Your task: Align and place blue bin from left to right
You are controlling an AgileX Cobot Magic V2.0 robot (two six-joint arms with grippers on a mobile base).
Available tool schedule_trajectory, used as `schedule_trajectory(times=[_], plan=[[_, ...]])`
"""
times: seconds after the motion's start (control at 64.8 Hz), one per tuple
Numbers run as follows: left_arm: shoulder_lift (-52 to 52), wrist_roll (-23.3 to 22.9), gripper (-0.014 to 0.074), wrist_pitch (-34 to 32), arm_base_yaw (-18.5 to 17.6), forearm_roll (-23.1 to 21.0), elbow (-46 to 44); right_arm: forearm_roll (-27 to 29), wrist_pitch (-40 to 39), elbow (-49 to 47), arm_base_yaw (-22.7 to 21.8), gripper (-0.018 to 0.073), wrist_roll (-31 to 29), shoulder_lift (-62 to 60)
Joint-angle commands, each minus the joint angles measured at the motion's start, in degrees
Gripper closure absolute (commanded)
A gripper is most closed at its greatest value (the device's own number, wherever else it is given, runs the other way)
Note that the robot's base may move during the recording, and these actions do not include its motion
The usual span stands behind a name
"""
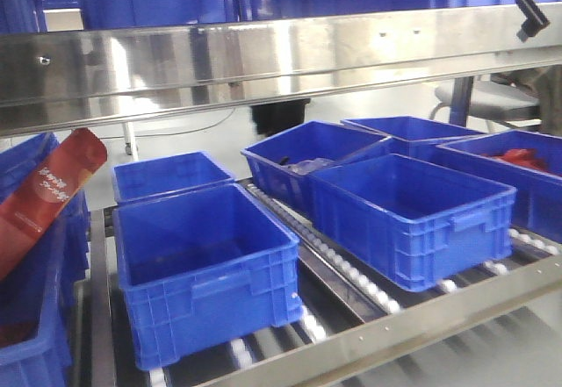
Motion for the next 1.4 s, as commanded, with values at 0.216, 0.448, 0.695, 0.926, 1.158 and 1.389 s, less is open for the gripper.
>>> schedule_trajectory(times=[0.216, 0.448, 0.695, 0.926, 1.158, 1.389], plan=[[-1.5, 0.9, 0.0613, -5.0, -0.4, -0.3, -1.0, 0.2, -6.1, -1.3, 0.4, 0.0631, -1.8, -1.5], [-1.5, 0.9, 0.0613, -5.0, -0.4, -0.3, -1.0, 0.2, -6.1, -1.3, 0.4, 0.0631, -1.8, -1.5], [-1.5, 0.9, 0.0613, -5.0, -0.4, -0.3, -1.0, 0.2, -6.1, -1.3, 0.4, 0.0631, -1.8, -1.5], [-1.5, 0.9, 0.0613, -5.0, -0.4, -0.3, -1.0, 0.2, -6.1, -1.3, 0.4, 0.0631, -1.8, -1.5], [-1.5, 0.9, 0.0613, -5.0, -0.4, -0.3, -1.0, 0.2, -6.1, -1.3, 0.4, 0.0631, -1.8, -1.5], [-1.5, 0.9, 0.0613, -5.0, -0.4, -0.3, -1.0, 0.2, -6.1, -1.3, 0.4, 0.0631, -1.8, -1.5]])
